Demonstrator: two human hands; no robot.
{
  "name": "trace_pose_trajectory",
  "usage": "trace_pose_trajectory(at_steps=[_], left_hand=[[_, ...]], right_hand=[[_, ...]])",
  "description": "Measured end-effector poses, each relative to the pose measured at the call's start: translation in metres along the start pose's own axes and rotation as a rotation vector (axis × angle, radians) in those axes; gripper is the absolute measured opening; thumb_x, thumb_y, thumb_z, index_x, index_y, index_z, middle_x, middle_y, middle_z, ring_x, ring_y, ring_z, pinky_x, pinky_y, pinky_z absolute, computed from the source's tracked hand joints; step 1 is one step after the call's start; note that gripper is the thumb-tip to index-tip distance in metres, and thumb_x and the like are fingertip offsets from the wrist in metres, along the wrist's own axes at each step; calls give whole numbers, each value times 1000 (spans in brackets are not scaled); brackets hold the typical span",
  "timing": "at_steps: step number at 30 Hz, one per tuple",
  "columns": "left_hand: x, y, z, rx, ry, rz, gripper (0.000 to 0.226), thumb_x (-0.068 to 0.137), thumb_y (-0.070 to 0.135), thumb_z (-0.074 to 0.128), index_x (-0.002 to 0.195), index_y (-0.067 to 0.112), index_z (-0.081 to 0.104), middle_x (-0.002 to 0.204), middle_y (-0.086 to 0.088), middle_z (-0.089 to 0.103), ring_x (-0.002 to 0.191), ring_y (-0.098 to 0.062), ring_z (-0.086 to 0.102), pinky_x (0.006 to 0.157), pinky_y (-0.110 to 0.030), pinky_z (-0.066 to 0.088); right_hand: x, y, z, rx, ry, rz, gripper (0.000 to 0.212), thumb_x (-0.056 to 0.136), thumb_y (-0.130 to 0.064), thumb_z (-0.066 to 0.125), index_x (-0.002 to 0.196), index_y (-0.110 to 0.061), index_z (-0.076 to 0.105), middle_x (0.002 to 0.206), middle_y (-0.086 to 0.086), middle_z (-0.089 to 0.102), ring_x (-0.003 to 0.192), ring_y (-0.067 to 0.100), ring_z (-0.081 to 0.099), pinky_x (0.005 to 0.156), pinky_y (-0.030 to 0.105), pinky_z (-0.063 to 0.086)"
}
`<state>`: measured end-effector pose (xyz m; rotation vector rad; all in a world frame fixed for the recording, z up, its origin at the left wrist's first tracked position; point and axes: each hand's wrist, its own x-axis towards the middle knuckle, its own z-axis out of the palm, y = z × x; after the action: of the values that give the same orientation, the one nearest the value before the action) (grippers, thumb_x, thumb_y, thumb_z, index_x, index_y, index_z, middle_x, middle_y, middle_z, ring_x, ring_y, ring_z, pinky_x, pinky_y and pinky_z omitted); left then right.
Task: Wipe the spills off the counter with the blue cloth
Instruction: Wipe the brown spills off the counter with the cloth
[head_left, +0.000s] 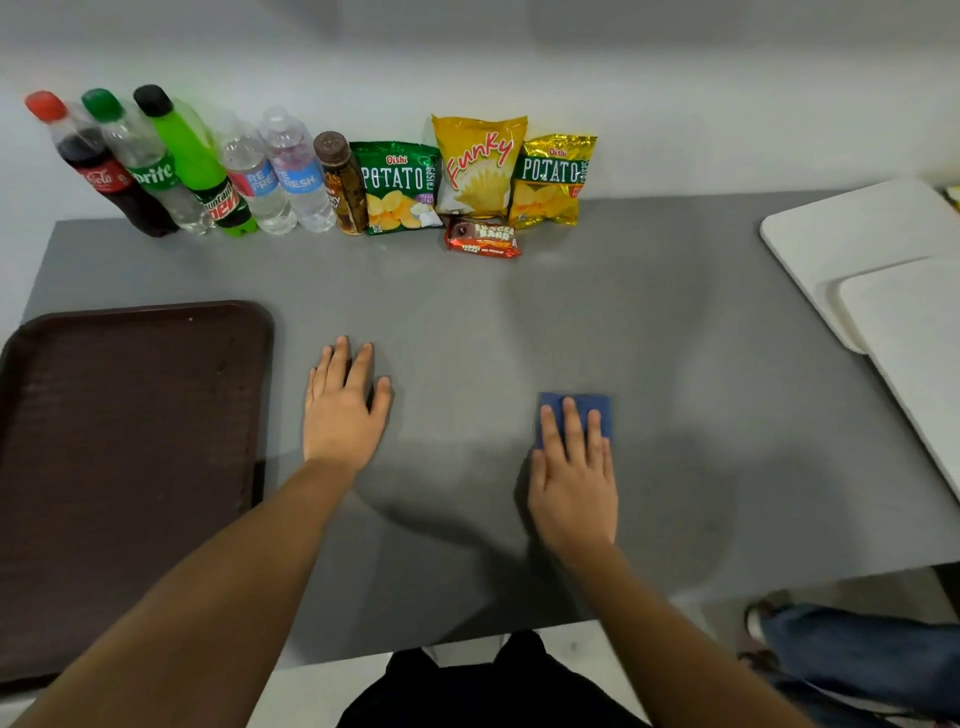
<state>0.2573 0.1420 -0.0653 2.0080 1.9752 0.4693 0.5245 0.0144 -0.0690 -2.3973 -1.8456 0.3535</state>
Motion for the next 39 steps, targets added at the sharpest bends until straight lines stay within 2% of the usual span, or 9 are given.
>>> trace_pose_trajectory(at_steps=[4,8,11,14,22,24,29,34,39], left_hand=[[-5,5,-10,-53,93,47,44,101,26,62,141,7,59,147,-21,53,138,-40,44,117,-49,35],[-19,13,-21,-25,152,68,33,100,28,63,128,11,67,119,-13,66,114,-35,58,91,-50,53],[-30,21,-28,-8,126,-1,24,99,35,61,112,17,71,100,-8,70,97,-35,65,74,-45,53],[-40,23,-33,9,97,-40,26,100,39,60,93,17,71,86,-12,72,80,-41,68,64,-42,51],[-73,21,-41,3,63,-60,36,101,41,58,77,15,66,72,-15,70,70,-44,67,58,-41,49],[-77,20,-43,7,73,-67,38,101,42,58,74,15,64,68,-15,69,66,-44,66,55,-39,46],[-82,12,-47,30,87,-77,41,102,42,56,70,17,59,64,-16,67,62,-46,64,55,-34,35],[-86,9,-51,63,103,-83,41,102,42,57,70,16,61,65,-16,68,63,-46,65,55,-33,33],[-89,4,-54,75,95,-79,42,102,44,53,71,17,60,65,-14,68,64,-46,65,55,-33,32]], right_hand=[[-1,-44,7,11,19,-193,57,107,-41,28,162,-27,22,172,-1,15,159,27,4,128,45,14],[36,-44,-5,45,54,-269,53,105,-36,37,157,-28,38,168,-2,28,157,28,20,126,43,21],[57,-25,-10,42,55,-265,53,103,-36,40,156,-29,40,168,-2,29,156,29,22,126,44,22],[66,4,-15,28,69,-190,54,103,-35,42,157,-26,39,168,2,28,156,32,23,124,49,24],[5,72,-21,-1,5,-67,60,106,-44,23,163,-30,16,172,-3,8,159,27,2,129,46,8],[-20,74,-18,-22,3,-64,61,105,-45,22,163,-28,15,172,-2,8,159,27,2,129,46,9],[-64,44,-4,-75,40,-91,60,105,-41,30,161,-22,27,170,4,19,158,32,13,126,49,18],[-65,-5,7,-60,5,-240,58,107,-43,24,163,-26,20,172,0,13,159,29,5,128,46,16],[-34,-21,3,-2,-15,-306,56,107,-40,32,162,-29,23,172,-2,14,159,27,6,128,43,16]])
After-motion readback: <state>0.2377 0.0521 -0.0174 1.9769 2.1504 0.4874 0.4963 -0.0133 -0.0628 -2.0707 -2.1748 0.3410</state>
